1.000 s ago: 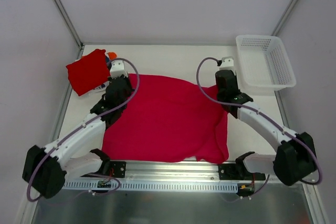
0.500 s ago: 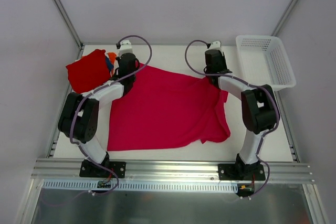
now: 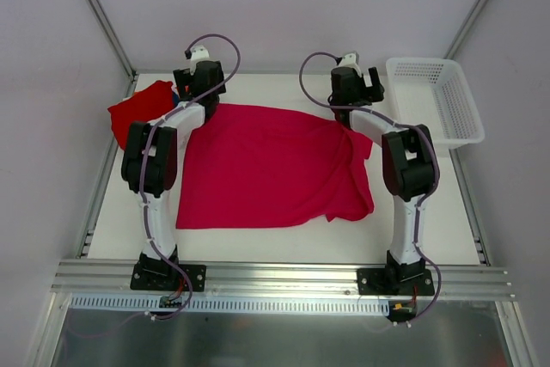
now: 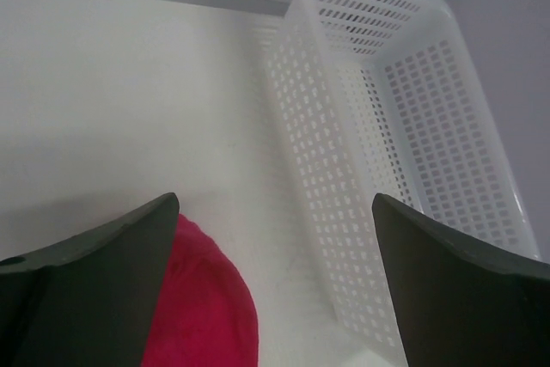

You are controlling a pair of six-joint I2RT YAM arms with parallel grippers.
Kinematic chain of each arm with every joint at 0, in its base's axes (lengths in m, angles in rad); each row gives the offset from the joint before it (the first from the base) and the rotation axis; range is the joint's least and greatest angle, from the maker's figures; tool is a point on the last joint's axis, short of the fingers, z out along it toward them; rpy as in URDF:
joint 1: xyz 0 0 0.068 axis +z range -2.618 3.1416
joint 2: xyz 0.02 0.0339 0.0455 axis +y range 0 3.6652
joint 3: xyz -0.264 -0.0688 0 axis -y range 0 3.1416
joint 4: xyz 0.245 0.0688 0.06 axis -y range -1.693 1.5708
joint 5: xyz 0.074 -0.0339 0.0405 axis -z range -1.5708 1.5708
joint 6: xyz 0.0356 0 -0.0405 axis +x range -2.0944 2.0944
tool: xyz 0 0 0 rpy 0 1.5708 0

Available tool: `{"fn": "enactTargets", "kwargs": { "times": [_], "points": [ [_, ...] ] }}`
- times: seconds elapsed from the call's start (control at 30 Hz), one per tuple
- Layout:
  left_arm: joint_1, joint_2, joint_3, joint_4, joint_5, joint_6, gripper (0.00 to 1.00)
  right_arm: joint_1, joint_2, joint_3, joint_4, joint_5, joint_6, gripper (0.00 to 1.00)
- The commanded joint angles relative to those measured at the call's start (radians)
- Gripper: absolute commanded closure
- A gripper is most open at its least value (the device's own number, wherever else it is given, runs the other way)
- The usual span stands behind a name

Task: Fold and stack the t-shirts
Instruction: Flatten out the tshirt

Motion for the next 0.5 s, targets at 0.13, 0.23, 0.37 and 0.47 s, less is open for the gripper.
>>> {"fn": "enactTargets", "kwargs": {
  "times": [0.13, 0.23, 0.37, 0.47],
  "points": [
    [-0.066, -0.362, -0.123, -0.135, -0.014, -0.072, 0.01, 0.072, -0.371, -0.159, -0.091, 0.163, 0.034, 0.01],
    [-0.153, -0.501, -0.201, -0.272, -0.035, -0.107, 0.01, 0.144, -0.569, -0.238, -0.303, 0.077, 0.237, 0.01],
    [-0.313, -0.685, -0.44, -0.367, -0.098, -0.209, 0.01, 0.276, -0.77, -0.363, -0.56, 0.008, 0.445, 0.01],
    [-0.4, -0.83, -0.571, -0.442, -0.074, -0.344, 0.01, 0.408, -0.919, -0.481, -0.685, 0.013, 0.609, 0.01]
  ]
}}
